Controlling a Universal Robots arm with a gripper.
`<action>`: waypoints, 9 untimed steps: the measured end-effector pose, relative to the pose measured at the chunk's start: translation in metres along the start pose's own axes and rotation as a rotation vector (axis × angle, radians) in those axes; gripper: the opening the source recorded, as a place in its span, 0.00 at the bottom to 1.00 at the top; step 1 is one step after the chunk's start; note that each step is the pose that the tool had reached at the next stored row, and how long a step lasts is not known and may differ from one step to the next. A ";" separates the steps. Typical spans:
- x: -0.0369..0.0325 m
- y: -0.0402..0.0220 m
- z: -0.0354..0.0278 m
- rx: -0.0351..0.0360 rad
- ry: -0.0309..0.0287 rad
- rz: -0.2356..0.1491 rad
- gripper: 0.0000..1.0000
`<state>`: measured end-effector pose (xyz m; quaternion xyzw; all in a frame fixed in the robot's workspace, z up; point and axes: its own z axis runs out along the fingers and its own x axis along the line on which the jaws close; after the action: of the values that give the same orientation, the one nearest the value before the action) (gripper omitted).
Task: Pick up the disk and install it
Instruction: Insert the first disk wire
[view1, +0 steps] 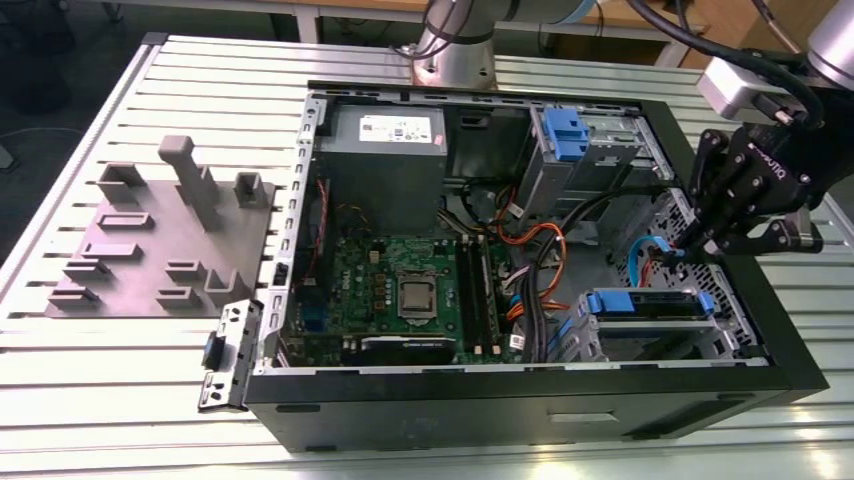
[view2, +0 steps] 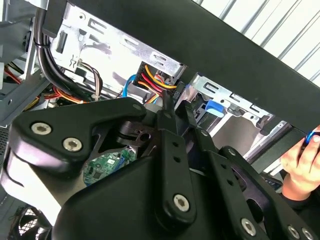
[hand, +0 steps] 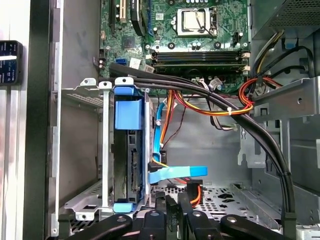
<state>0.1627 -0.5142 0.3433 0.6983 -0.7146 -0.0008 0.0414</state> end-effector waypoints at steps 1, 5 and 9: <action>-0.0005 -0.0008 -0.0002 -0.0004 -0.0001 0.000 0.24; -0.0024 -0.0035 -0.0007 -0.0024 0.0002 0.000 0.24; -0.0041 -0.0070 -0.0010 -0.0053 0.0016 0.000 0.24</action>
<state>0.1699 -0.5102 0.3436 0.6982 -0.7145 -0.0021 0.0438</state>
